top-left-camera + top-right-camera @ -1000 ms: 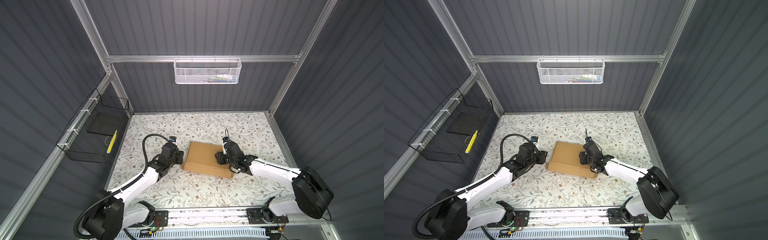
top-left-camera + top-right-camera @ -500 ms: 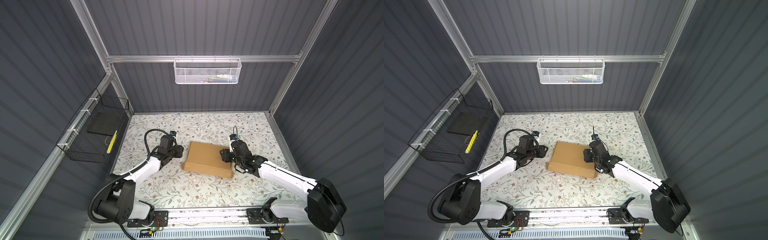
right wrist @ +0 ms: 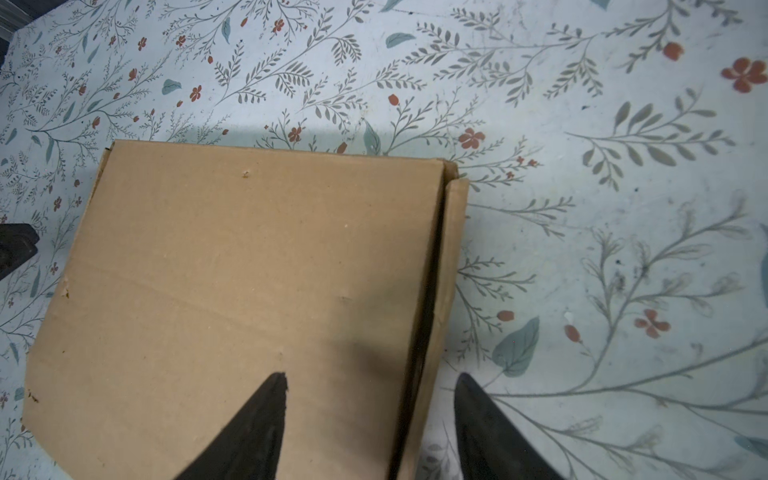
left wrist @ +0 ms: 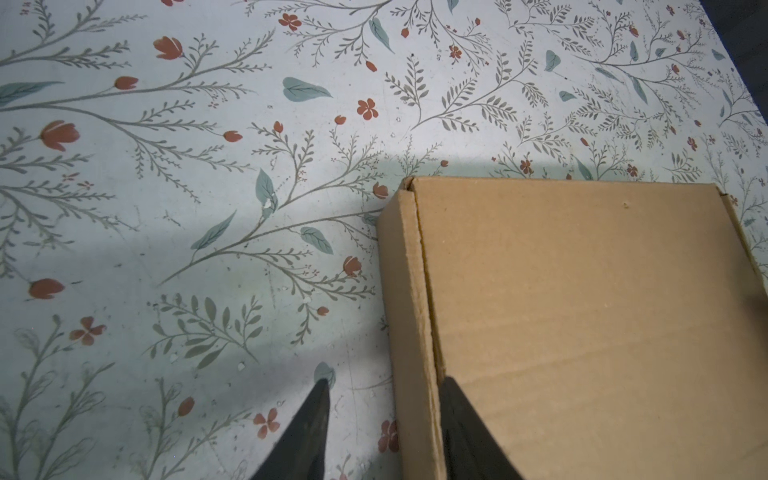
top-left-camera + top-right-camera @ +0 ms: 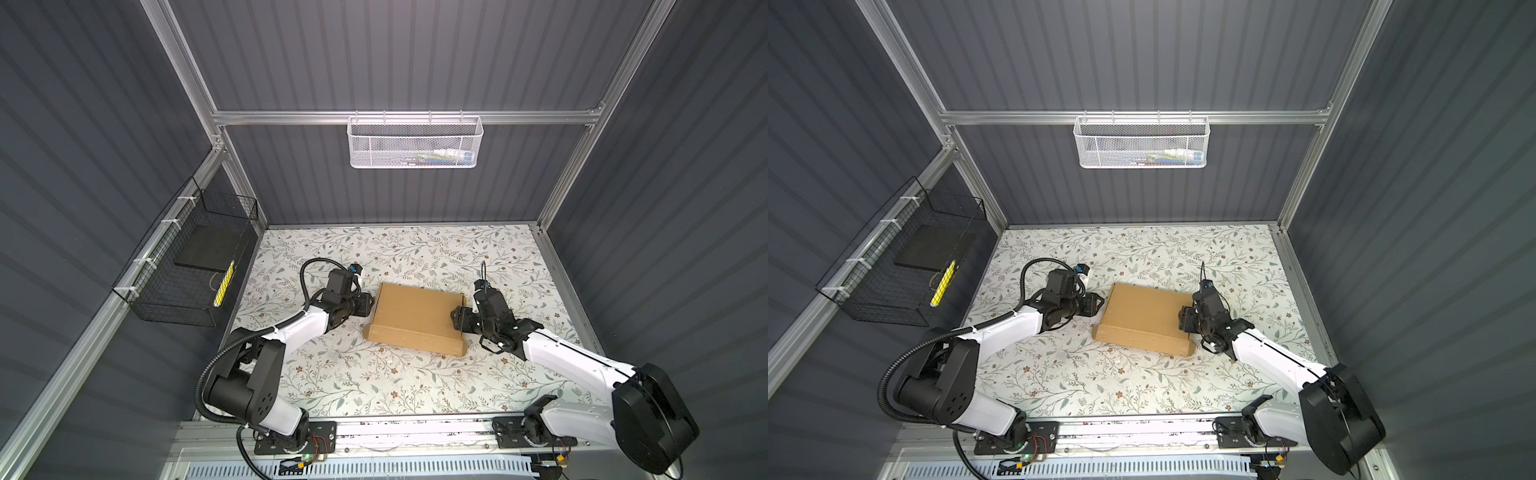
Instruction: Fold the paper box
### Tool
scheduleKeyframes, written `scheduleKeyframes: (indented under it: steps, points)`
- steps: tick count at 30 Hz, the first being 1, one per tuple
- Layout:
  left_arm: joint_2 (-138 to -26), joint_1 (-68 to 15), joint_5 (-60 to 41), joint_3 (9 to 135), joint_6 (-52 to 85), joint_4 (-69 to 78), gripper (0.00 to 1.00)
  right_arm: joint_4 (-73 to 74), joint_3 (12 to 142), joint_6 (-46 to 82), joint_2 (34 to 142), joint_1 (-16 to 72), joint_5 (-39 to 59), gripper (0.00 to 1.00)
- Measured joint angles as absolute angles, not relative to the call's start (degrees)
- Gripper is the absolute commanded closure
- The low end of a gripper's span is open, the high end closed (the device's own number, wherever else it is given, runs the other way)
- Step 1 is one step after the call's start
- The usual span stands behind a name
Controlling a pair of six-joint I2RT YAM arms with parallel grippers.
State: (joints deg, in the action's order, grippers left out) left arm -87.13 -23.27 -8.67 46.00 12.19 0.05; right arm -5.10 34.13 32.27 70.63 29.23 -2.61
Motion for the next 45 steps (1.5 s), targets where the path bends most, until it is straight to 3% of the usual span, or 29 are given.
scheduleKeyframes:
  steps: [13,45]
  points:
    - [-89.45,-23.27,-8.71,46.22,11.53,0.05,0.58,-3.03,34.13,33.17,75.94,28.36,0.25,0.38]
    - [-92.05,-23.27,-11.68,47.53,11.55,1.69,0.60,-1.85,34.15,33.23,76.51,27.00,1.78,0.54]
